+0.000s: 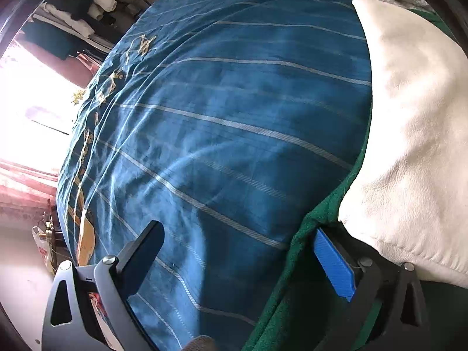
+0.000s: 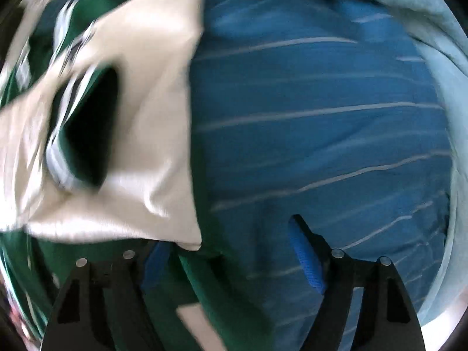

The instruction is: Fold large clothes

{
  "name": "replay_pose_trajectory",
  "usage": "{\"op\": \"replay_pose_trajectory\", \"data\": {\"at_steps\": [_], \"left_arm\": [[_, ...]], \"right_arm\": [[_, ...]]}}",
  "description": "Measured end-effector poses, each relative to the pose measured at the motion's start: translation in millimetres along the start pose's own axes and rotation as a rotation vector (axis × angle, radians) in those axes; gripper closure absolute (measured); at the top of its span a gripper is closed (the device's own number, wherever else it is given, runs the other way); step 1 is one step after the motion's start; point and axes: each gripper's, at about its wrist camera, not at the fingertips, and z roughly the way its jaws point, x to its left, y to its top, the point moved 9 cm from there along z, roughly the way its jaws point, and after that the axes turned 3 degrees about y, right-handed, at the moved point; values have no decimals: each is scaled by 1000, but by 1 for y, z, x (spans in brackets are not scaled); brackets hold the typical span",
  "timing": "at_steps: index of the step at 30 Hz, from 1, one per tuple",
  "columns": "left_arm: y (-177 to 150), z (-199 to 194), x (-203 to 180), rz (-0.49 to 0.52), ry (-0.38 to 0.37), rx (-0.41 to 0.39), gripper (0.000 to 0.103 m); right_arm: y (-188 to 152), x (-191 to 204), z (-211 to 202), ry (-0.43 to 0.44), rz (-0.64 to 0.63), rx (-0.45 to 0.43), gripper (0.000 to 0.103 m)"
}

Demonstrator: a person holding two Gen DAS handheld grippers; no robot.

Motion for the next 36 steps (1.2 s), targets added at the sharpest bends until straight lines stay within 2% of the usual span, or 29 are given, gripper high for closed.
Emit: {"op": "replay_pose_trajectory", "data": {"at_steps": [3,5,7,11,14,17,20,22,23,25,26,27,28,30,33,36], "left_arm": [[0,1,0,-7,-6,7,0],[-1,-1,2,-10,-5,17,0],[-5,-11,3,4,-14,27,0],[-25,-65,2,87,-48,-50,0],[-57,-98,-7,163,-51,-78,0],[-100,-106,-29,216,-70,-52,0],[-143,-91,-56,284,-57,9,0],[-167,-77,-71,323,-38,35,0],[-174,-72,-74,328,-28,36,0],[-178,-69,-76,312,-11,-12,0],[-178,-69,-76,308,-3,-22,0],[-177,-69,-76,307,6,-29,0],[-176,-70,-76,312,13,-34,0],[-176,-72,-77,325,35,-41,0],[-174,-72,-80,352,62,-34,0],[-176,-74,-83,348,58,-16,0]], "right_arm": [[-6,-23,15,122,184,56,24],[-9,-25,10,111,204,89,24],[-14,-21,-6,60,167,114,24],[-41,12,-55,89,44,111,24],[-91,59,-74,123,-102,169,24],[-149,118,-68,222,-206,245,24],[-179,149,-42,280,-175,305,24],[-188,163,-22,288,-147,350,24],[-189,162,-12,248,-138,361,24],[-184,157,-8,238,-80,340,26],[-181,153,-9,226,-56,328,32],[-176,145,-13,215,-22,302,54],[-173,141,-16,261,14,291,68],[-167,133,-22,318,57,292,90],[-163,132,-39,394,80,309,101],[-159,142,-64,446,85,301,101]]}}
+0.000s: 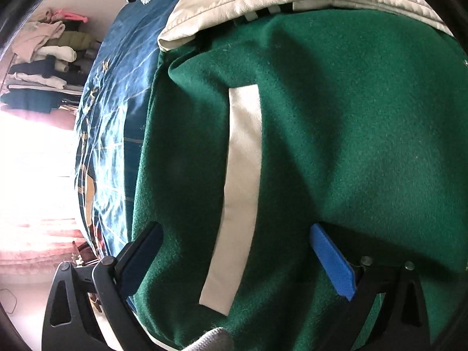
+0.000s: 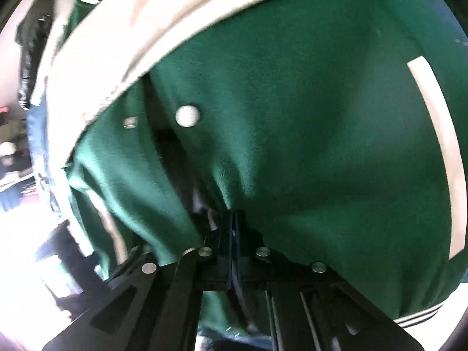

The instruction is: Fold large clothes

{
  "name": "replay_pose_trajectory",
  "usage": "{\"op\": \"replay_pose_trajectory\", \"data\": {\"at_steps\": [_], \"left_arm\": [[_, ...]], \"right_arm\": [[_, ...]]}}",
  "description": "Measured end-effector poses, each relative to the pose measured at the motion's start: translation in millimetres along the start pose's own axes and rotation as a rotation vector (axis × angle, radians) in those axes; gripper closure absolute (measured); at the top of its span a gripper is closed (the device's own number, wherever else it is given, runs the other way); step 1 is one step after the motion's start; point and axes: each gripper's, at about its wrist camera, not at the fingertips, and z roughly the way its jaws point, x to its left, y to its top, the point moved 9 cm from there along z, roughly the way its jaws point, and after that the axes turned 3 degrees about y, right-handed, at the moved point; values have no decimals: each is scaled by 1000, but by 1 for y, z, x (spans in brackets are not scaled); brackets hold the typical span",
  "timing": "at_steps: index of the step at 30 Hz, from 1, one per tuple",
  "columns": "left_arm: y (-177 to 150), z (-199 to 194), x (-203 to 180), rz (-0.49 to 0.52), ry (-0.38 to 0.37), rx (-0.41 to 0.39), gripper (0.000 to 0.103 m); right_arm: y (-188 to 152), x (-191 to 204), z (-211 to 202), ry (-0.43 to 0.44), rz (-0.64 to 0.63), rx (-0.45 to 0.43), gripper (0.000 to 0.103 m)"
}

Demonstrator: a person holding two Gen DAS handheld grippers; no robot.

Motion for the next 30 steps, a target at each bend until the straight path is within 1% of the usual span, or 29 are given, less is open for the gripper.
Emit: {"op": "replay_pose_trajectory", "data": {"at_steps": [2,3,5,7,8,9,10,11,12,13,14,15,16,17,19,20,21,22,23,25,26,27,28,29,30], "left_arm": [[-1,4,3,-11,-23,12,0],[-1,5,4,-15,-34,17,0],[-1,6,3,-15,-52,24,0],[-1,6,2,-13,-63,28,0],[-1,6,2,-12,-65,29,0],[-1,6,1,-12,-65,29,0],[-2,6,0,-10,-60,27,0],[-2,6,1,-8,-55,26,0],[-2,6,1,-8,-49,23,0],[-2,7,2,-10,-41,19,0],[-2,8,1,-15,-32,9,0],[-2,7,0,-18,-23,1,0],[0,6,-1,-21,-12,-13,0],[0,6,-2,-26,-3,-19,0],[0,6,-1,-41,14,-7,0],[1,6,0,-40,19,7,0],[1,6,0,-36,21,22,0],[2,6,1,-36,18,44,0],[3,6,3,-42,11,62,0],[6,4,8,-79,-26,96,0],[9,1,12,-98,-41,95,0],[13,-3,14,-115,-48,87,0],[19,-7,17,-128,-47,70,0],[23,-10,18,-130,-42,57,0],[28,-14,19,-129,-36,44,0]], "right_arm": [[-7,5,-10,3,-27,-12,101],[-8,6,-17,25,-11,-21,101],[0,5,-21,58,15,-35,101],[1,11,-13,74,17,-34,101],[-2,4,-6,63,14,-22,101],[-5,0,14,41,3,28,101],[-16,1,43,24,7,82,101],[-17,-8,57,25,40,140,101],[-14,-12,61,49,72,157,101],[-12,-11,59,64,61,175,100],[-9,-7,50,65,9,188,100],[-6,-3,43,57,-24,180,96],[-2,0,29,43,-61,152,86],[3,2,15,26,-97,118,79],[14,8,-7,-15,-159,54,47],[20,9,-14,-42,-189,25,43],[27,9,-19,-65,-210,8,42],[34,10,-19,-88,-229,1,42],[40,10,-15,-94,-229,11,42],[50,16,-1,-52,-198,42,42],[56,20,6,-31,-195,44,42],[63,22,14,-21,-184,22,45],[68,19,21,-48,-164,1,72],[73,9,28,-75,-128,4,85],[76,6,31,-52,-80,3,86]]}}
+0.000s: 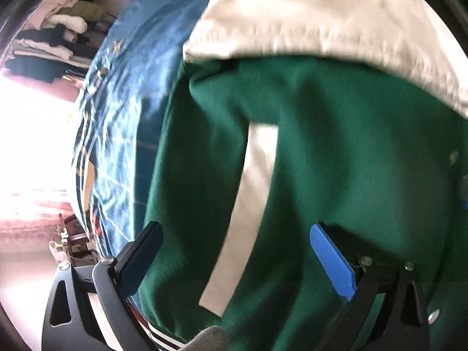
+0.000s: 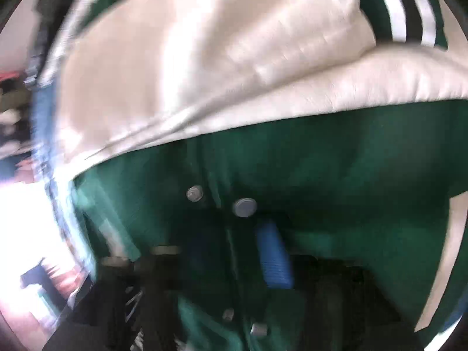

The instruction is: Fold large clothes

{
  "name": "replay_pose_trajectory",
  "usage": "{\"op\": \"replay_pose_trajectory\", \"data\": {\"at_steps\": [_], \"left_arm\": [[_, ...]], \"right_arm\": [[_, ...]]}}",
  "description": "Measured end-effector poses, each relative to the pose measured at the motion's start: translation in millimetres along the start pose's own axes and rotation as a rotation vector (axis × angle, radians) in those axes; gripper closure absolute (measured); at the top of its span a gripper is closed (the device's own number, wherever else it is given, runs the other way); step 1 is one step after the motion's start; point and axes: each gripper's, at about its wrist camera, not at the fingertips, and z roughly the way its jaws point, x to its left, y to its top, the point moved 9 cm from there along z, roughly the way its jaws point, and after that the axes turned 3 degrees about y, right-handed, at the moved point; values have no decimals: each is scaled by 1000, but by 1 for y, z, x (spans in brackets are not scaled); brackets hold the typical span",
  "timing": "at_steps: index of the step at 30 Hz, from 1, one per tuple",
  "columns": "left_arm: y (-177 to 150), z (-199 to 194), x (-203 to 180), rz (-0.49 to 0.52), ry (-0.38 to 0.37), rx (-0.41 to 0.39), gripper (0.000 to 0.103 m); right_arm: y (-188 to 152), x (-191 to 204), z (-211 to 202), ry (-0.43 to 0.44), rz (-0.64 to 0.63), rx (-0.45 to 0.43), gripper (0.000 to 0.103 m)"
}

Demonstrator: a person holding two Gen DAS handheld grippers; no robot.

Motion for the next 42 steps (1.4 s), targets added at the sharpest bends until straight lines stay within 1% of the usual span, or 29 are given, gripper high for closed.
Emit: {"op": "replay_pose_trajectory", "data": {"at_steps": [1,3,4,6,7,9,10,11,12,13,14,15,17,20,22,25,27,31,32,33,34,35,36,37,38,39,40,41,42], "left_arm": [[5,-4,-1,0,4,-14,0],[11,-10,-4,1,10,-34,0],[14,-15,-6,1,7,-41,0],[19,-25,-12,3,-14,-51,0],[22,-33,-18,8,-26,-61,0],[26,-47,-30,19,-55,-81,0],[30,-56,-40,28,-73,-96,0],[33,-62,-49,38,-83,-108,0],[35,-67,-58,47,-91,-117,0],[37,-72,-73,66,-98,-127,0],[39,-75,-86,84,-97,-134,0],[41,-77,-96,98,-96,-139,0],[45,-81,-121,130,-87,-165,0],[48,-77,-145,195,-23,-193,0],[47,-67,-155,226,13,-185,0],[48,-61,-159,248,32,-191,0],[48,-62,-158,261,41,-203,0],[48,-66,-164,286,70,-225,0],[48,-67,-167,290,76,-228,0],[48,-66,-167,293,80,-230,0],[48,-66,-169,293,80,-230,0],[48,-66,-171,295,81,-230,0],[49,-66,-171,300,84,-231,0],[49,-66,-171,307,86,-233,0],[49,-66,-172,311,86,-233,0],[49,-66,-173,311,84,-232,0],[49,-67,-173,310,80,-230,0],[49,-66,-173,310,76,-228,0],[49,-67,-175,309,74,-227,0]], "right_arm": [[2,0,-3,24,27,0,86],[1,0,-14,101,20,20,86],[-1,-3,-26,160,18,43,86],[-3,-18,-55,233,40,63,86],[0,-32,-75,232,46,37,85],[11,-76,-127,181,66,-73,82],[16,-98,-148,142,85,-128,81],[25,-133,-177,75,121,-193,81],[27,-150,-185,46,144,-219,81],[36,-181,-200,24,187,-244,81],[44,-205,-205,42,226,-246,81],[49,-221,-207,66,267,-242,81],[61,-246,-203,199,375,-220,81],[68,-257,-184,345,491,-171,81],[72,-263,-169,379,546,-136,81],[67,-262,-142,382,619,-65,81],[67,-258,-133,369,622,-67,81],[70,-246,-123,278,598,-85,79],[72,-240,-119,234,556,-85,79],[76,-236,-119,160,504,-107,81],[79,-232,-119,92,470,-127,92],[81,-239,-127,-19,443,-163,102],[86,-249,-146,-133,418,-244,103],[89,-256,-160,-176,416,-292,102],[90,-267,-173,-141,451,-333,102],[90,-270,-175,-53,482,-331,102],[90,-269,-173,63,500,-301,97],[89,-266,-171,124,493,-269,97],[88,-271,-175,142,458,-254,96]]}}
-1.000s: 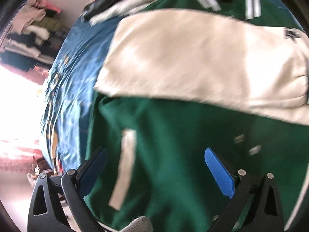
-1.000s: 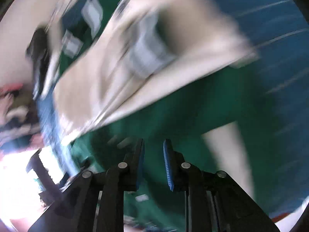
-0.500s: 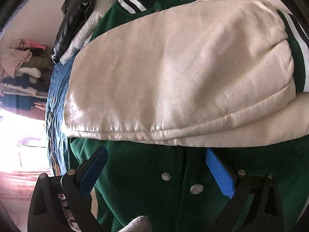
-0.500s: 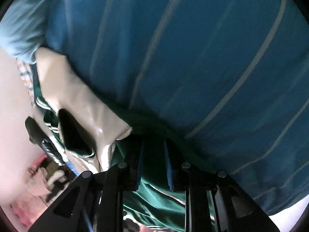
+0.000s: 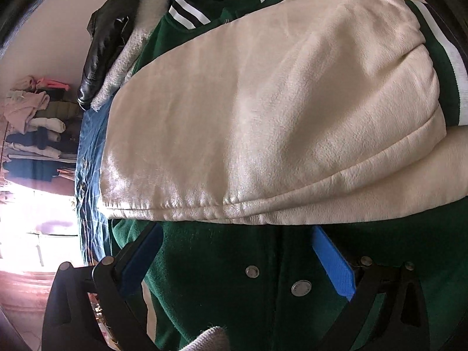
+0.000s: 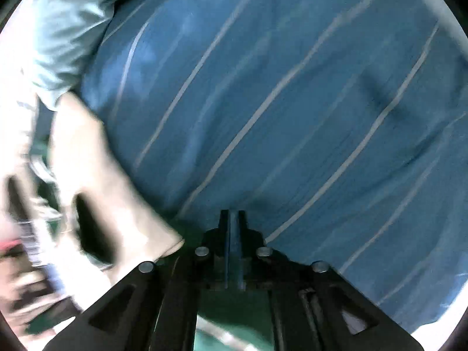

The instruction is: Fold large clothes

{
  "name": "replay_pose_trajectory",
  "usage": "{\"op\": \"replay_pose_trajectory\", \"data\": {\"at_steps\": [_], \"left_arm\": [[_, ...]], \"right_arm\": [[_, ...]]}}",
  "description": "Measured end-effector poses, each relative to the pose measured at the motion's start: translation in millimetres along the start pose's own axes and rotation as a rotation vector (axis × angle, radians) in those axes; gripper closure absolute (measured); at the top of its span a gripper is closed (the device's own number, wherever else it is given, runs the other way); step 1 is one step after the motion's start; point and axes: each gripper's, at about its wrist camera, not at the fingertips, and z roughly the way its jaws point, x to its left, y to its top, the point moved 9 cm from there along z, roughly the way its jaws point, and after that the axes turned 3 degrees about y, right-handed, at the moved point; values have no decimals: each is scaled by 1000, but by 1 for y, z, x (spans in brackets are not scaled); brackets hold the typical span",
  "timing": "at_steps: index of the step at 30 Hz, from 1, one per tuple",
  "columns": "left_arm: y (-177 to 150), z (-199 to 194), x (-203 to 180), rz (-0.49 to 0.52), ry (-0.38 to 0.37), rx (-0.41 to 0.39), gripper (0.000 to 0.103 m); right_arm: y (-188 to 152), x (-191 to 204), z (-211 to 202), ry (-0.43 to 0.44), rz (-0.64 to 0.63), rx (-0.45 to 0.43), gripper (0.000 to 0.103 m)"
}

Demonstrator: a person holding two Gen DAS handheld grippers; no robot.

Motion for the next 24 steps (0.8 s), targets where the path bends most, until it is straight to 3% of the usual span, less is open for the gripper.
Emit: {"op": "replay_pose_trajectory", "data": {"at_steps": [2,4,6,9,10,13,15,20,24], "left_arm": [[0,1,0,-1,-6,4,0],[1,2,2,-5,-15,11,0],[1,3,2,-6,-18,14,0],[2,3,3,-1,-13,12,0],[1,3,3,1,-10,10,0],[2,3,1,13,-1,-4,0],[2,3,0,21,-5,-14,0],[3,5,0,11,-29,-4,0],[3,5,1,9,-34,2,0]], "right_arm": [[-4,10,2,-12,-110,31,84],[-9,14,5,-36,-205,65,29],[-14,23,14,-69,-285,97,21],[-24,28,30,-119,-390,134,21],[-26,30,38,-150,-419,136,28],[-26,37,41,-219,-496,95,71],[-18,38,26,-256,-514,47,93],[3,0,3,-135,-311,94,93],[17,-9,-24,-58,-190,70,92]]}}
